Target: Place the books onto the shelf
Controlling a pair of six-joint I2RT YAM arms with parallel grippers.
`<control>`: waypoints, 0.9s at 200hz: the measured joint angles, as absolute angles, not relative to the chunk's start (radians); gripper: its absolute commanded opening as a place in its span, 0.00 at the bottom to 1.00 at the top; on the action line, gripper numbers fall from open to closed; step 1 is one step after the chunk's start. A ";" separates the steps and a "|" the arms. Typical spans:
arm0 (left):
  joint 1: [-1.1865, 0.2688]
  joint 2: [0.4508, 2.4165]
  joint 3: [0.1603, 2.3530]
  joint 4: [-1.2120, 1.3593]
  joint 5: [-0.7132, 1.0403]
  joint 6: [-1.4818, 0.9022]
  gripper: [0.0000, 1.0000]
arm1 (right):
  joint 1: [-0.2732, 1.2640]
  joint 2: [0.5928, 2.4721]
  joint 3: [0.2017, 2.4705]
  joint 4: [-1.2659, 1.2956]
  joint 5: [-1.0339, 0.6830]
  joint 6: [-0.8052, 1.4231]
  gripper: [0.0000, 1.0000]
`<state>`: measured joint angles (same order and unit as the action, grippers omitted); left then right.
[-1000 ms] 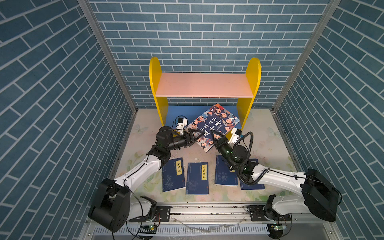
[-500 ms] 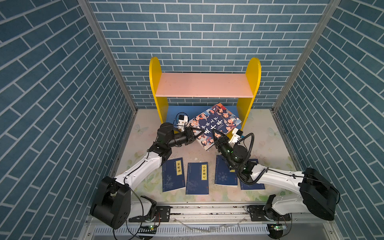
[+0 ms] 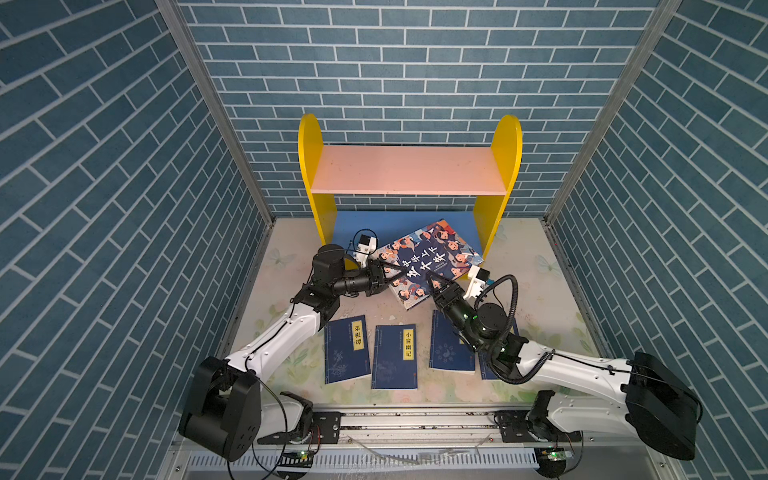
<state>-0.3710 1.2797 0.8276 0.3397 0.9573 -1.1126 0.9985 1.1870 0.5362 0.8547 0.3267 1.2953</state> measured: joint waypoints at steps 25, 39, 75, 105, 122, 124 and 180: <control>-0.348 1.256 0.828 0.322 0.992 -1.110 0.00 | 0.996 1.165 0.525 0.862 0.315 1.282 0.49; -0.334 1.242 0.825 0.307 1.007 -1.108 0.00 | 0.992 1.161 0.516 0.880 0.313 1.277 0.50; -0.292 1.203 0.791 0.295 1.048 -1.105 0.00 | 0.983 1.140 0.480 0.913 0.314 1.274 0.52; -0.277 1.180 0.771 0.297 1.073 -1.107 0.00 | 0.973 1.134 0.472 0.928 0.314 1.274 0.53; -0.275 1.172 0.770 0.309 1.084 -1.111 0.00 | 0.966 1.136 0.472 0.946 0.313 1.274 0.53; -0.275 1.172 0.770 0.311 1.085 -1.111 0.00 | 0.965 1.137 0.472 0.950 0.313 1.274 0.53; -0.275 1.169 0.770 0.348 1.108 -1.147 0.00 | 0.937 1.204 0.499 1.016 0.281 1.275 0.49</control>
